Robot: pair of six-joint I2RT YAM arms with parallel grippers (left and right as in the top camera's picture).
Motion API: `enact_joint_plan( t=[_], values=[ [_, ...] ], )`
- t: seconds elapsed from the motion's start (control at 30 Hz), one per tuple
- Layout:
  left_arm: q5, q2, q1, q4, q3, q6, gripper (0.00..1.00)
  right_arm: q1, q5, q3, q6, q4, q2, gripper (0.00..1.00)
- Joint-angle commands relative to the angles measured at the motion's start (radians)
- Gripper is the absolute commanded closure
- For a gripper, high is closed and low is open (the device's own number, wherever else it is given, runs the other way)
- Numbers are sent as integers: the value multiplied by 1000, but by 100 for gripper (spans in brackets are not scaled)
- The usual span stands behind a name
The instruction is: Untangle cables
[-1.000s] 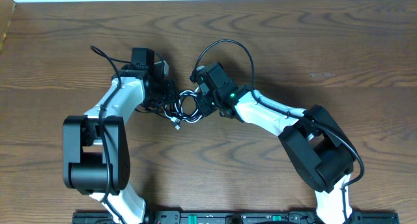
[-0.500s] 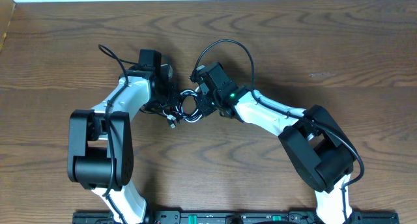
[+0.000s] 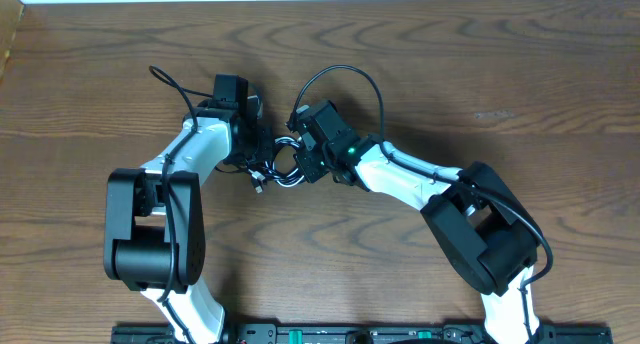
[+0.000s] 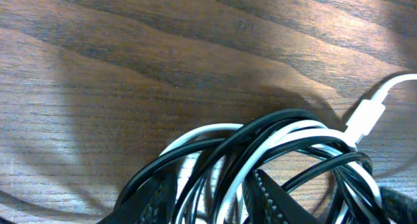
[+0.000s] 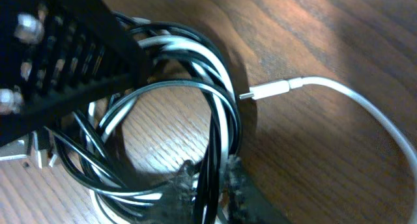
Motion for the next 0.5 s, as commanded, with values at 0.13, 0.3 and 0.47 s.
enact_joint_plan(
  t=[0.13,0.3,0.47],
  values=[
    [-57,35,8,-1,-14,2,61,4,6,-3,2,-1,25,77],
    [-57,35,8,2,-14,2,61,4,6,-3,2,-1,26,94],
    [-60,35,8,1,-14,2,61,-5,6,-2,3,-1,17,99]
  ],
)
